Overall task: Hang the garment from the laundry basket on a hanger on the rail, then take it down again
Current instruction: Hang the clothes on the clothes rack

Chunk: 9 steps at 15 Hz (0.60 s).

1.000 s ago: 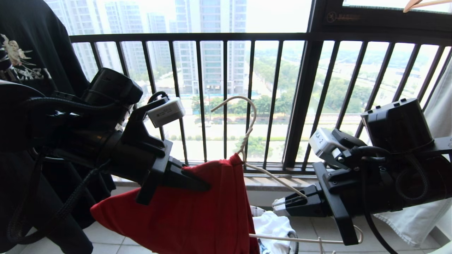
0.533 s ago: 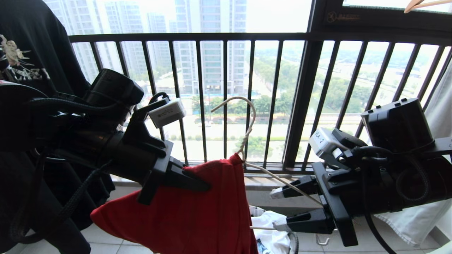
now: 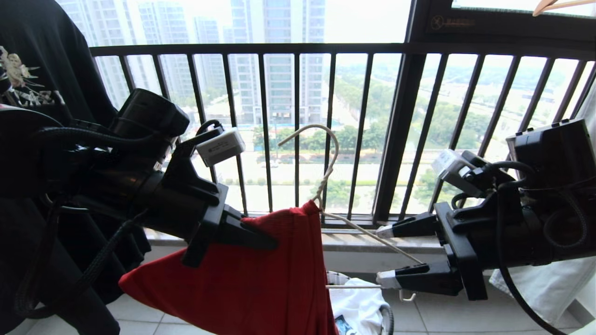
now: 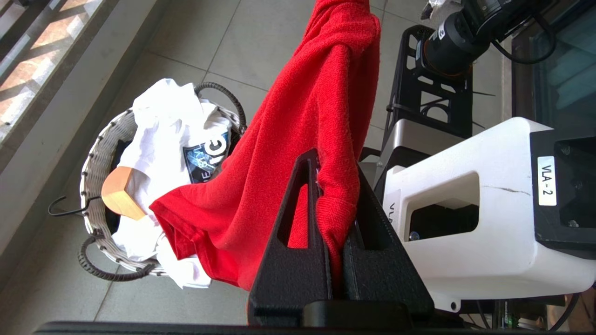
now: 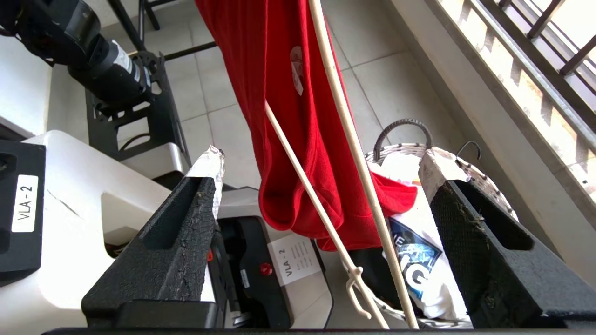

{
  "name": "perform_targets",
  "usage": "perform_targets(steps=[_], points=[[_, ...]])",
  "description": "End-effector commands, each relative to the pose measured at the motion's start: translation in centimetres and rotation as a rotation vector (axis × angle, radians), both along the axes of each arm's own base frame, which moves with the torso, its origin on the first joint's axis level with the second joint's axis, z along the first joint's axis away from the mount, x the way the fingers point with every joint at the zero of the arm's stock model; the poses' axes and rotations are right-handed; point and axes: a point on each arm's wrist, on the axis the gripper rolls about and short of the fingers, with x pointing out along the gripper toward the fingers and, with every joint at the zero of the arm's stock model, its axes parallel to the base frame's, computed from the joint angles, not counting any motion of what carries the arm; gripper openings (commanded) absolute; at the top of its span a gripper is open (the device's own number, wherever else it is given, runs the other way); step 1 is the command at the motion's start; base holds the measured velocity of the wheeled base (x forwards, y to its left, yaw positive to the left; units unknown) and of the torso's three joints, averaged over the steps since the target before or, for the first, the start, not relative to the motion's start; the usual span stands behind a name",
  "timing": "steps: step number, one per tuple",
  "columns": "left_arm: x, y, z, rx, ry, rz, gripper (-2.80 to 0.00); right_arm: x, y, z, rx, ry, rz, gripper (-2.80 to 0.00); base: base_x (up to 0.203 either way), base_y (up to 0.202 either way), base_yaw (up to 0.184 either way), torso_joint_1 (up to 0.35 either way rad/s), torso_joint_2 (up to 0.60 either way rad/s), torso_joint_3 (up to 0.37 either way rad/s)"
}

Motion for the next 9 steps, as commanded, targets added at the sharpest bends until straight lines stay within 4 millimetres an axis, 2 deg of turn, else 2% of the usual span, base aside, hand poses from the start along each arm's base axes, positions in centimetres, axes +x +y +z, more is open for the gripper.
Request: perform_targets(steps=[1,4,7,8,9], points=[[-0.1,0.2,0.4,-0.008,-0.01,0.001,-2.8,-0.3,-1.5,0.8,0.029,0.009,-0.067,0.0,0.0,0.0,0.0,0.0,0.0,0.0],[0.3,1.1,1.0,-0.019,-0.03,0.04,-2.8,-0.4,-3.1,1.5,0.075,0.068,-0.171,0.0,0.0,0.0,0.0,0.0,0.0,0.0],[0.6,2.7,2.4,-0.048,-0.039,0.117,-2.8,-3.0,-4.2,2.1,0.111,0.069,-0.203,0.0,0.0,0.0,0.0,0.0,0.0,0.0],[0.7,3.1,2.8,-0.055,-0.04,0.137,-2.8,-3.5,-4.4,1.9,0.112,0.078,-0.201,-2.8,0.0,0.0,0.0,0.0,0.0,0.0],[0.7,3.4,3.0,-0.06,-0.045,0.148,-2.8,-3.4,-4.3,1.9,0.112,0.083,-0.201,-2.8,0.0,0.0,0.0,0.0,0.0,0.0]])
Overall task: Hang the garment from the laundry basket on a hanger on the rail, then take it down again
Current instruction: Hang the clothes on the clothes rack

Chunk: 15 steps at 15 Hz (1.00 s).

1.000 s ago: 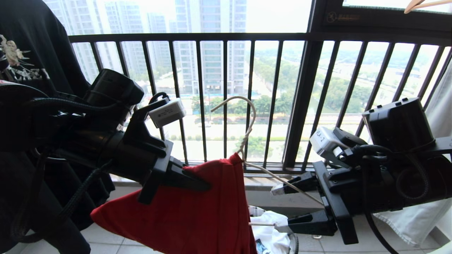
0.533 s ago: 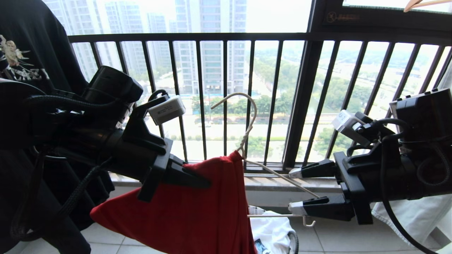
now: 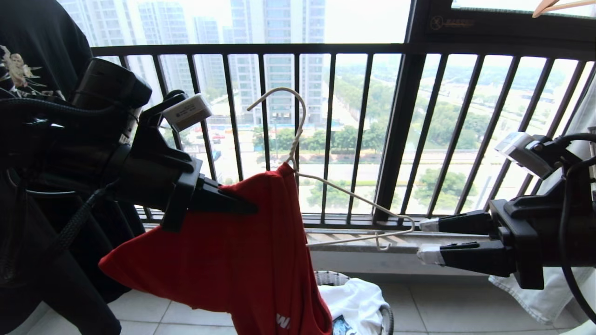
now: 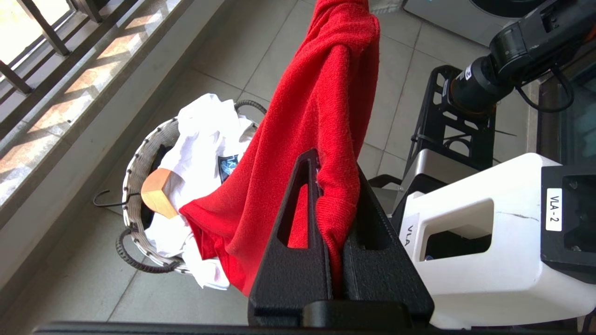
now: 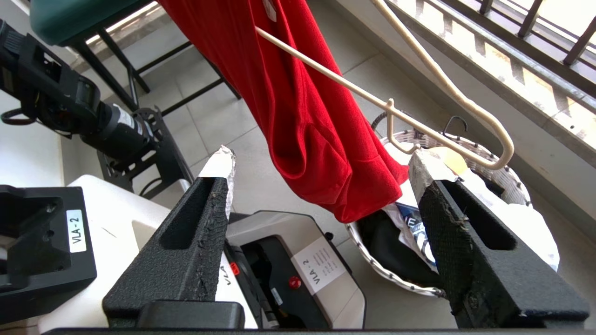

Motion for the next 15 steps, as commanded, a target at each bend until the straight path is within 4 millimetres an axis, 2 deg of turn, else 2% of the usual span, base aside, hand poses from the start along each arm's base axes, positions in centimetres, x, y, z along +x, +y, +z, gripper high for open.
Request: perform_targets(steps=[1,3,7,10,13,14,15], points=[[-0.2,0.8,0.8,-0.013,-0.025,0.024,-2.8,-0.8,-0.2,0.1,0.006,-0.008,0.006,-2.8,0.0,0.0,0.0,0.0,0.0,0.0],[-0.2,1.4,1.4,-0.026,-0.027,0.056,-2.8,-0.3,1.2,-1.1,-0.017,0.057,0.064,-2.8,0.0,0.0,0.0,0.0,0.0,0.0],[-0.4,1.9,1.7,-0.035,-0.03,0.077,-2.8,1.0,5.4,-5.3,-0.089,0.253,0.186,-2.8,0.0,0.0,0.0,0.0,0.0,0.0],[-0.7,2.2,2.2,-0.044,-0.053,0.087,-2.8,2.8,6.9,-6.2,-0.004,0.36,0.115,-2.8,0.0,0.0,0.0,0.0,0.0,0.0],[-0.8,2.4,2.4,-0.048,-0.059,0.097,-2.8,4.1,7.8,-7.5,-0.015,0.394,0.043,-2.8,0.0,0.0,0.0,0.0,0.0,0.0],[-0.9,2.5,2.6,-0.05,-0.065,0.1,-2.8,4.1,7.8,-7.6,-0.015,0.397,0.041,0.0,0.0,0.0,0.0,0.0,0.0,0.0],[-1.0,2.7,2.7,-0.051,-0.068,0.106,-2.8,4.2,7.9,-7.5,-0.002,0.416,0.03,0.0,0.0,0.0,0.0,0.0,0.0,0.0]])
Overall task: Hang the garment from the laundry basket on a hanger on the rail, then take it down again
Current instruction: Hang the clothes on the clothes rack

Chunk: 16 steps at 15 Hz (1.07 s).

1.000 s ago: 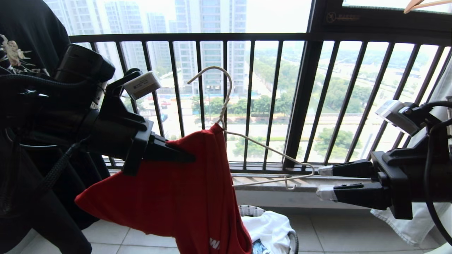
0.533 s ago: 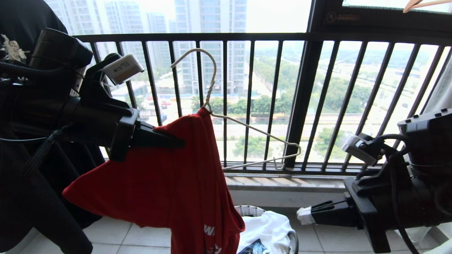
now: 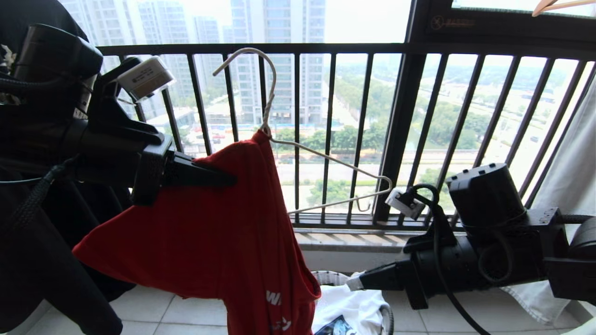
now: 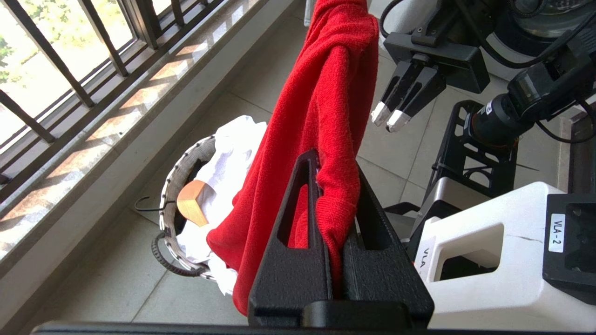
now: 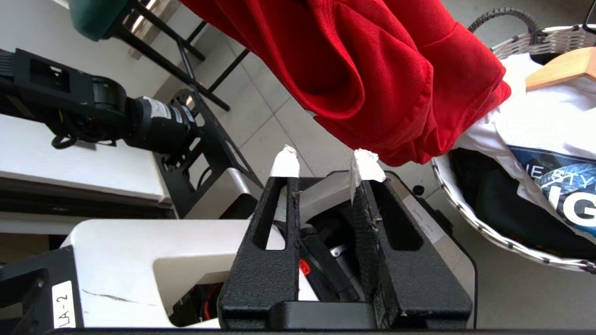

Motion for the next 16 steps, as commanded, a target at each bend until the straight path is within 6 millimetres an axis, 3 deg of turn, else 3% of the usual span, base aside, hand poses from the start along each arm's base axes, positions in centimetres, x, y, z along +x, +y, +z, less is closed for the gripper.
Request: perform_targets(steps=[1,10,16], points=[[-0.3,0.4,0.3,-0.007,-0.007,0.009,-2.8,0.6,0.5,-0.5,0.016,0.06,-0.027,0.0,0.0,0.0,0.0,0.0,0.0,0.0],[-0.8,1.0,0.9,-0.013,-0.027,0.032,-2.8,3.2,2.7,-3.6,-0.047,0.109,-0.111,0.0,0.0,0.0,0.0,0.0,0.0,0.0],[-0.9,1.0,0.9,-0.014,-0.031,0.032,-2.8,3.9,5.1,-4.1,-0.068,0.118,-0.145,0.0,0.0,0.0,0.0,0.0,0.0,0.0]])
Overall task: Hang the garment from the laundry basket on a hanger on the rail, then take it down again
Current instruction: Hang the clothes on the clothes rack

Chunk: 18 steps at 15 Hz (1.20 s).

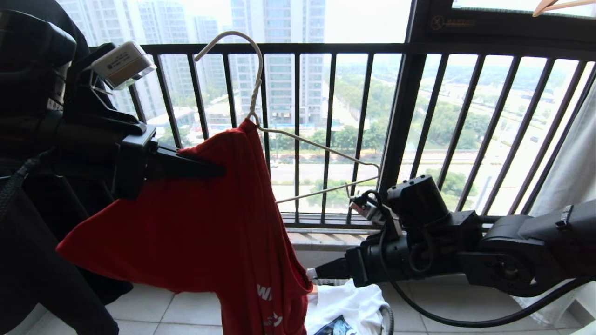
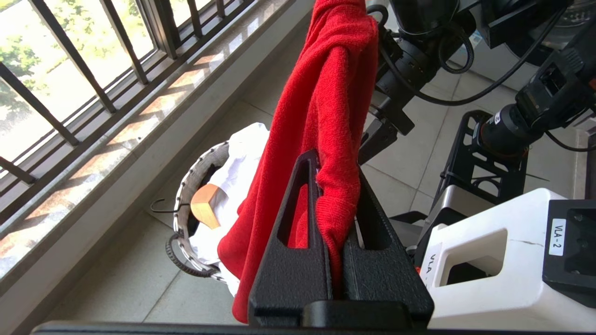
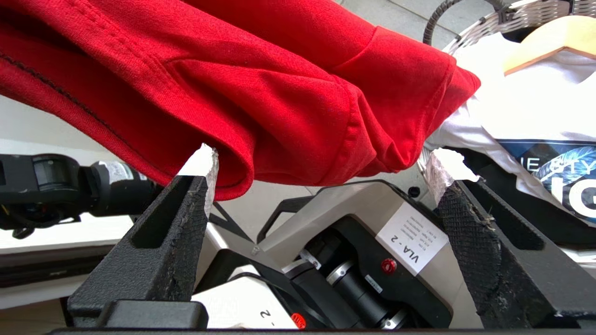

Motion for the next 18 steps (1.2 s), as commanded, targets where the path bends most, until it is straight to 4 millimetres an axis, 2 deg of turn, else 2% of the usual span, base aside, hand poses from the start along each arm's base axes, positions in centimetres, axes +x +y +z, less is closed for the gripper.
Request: perform_targets(steps=[1,9,10,14,18], points=[[0.0,0.0,0.0,-0.001,0.0,-0.005,-2.8,-0.2,1.2,-0.6,-0.025,0.006,0.003,0.0,0.0,0.0,0.0,0.0,0.0,0.0],[0.2,0.0,0.1,-0.027,-0.01,0.01,-2.8,-0.8,2.1,-0.9,-0.032,0.029,0.001,0.0,0.0,0.0,0.0,0.0,0.0,0.0],[0.3,0.0,0.3,-0.042,-0.011,0.017,-2.8,-0.7,2.2,-1.1,-0.046,0.021,-0.018,-2.8,0.0,0.0,0.0,0.0,0.0,0.0],[0.2,0.0,0.3,-0.06,-0.015,0.027,-2.8,-0.3,2.1,-0.8,-0.038,-0.017,-0.048,-2.8,0.0,0.0,0.0,0.0,0.0,0.0],[0.3,0.0,0.3,-0.059,-0.015,0.027,-2.8,0.3,1.1,-0.2,-0.038,-0.037,-0.098,-2.8,0.0,0.0,0.0,0.0,0.0,0.0]])
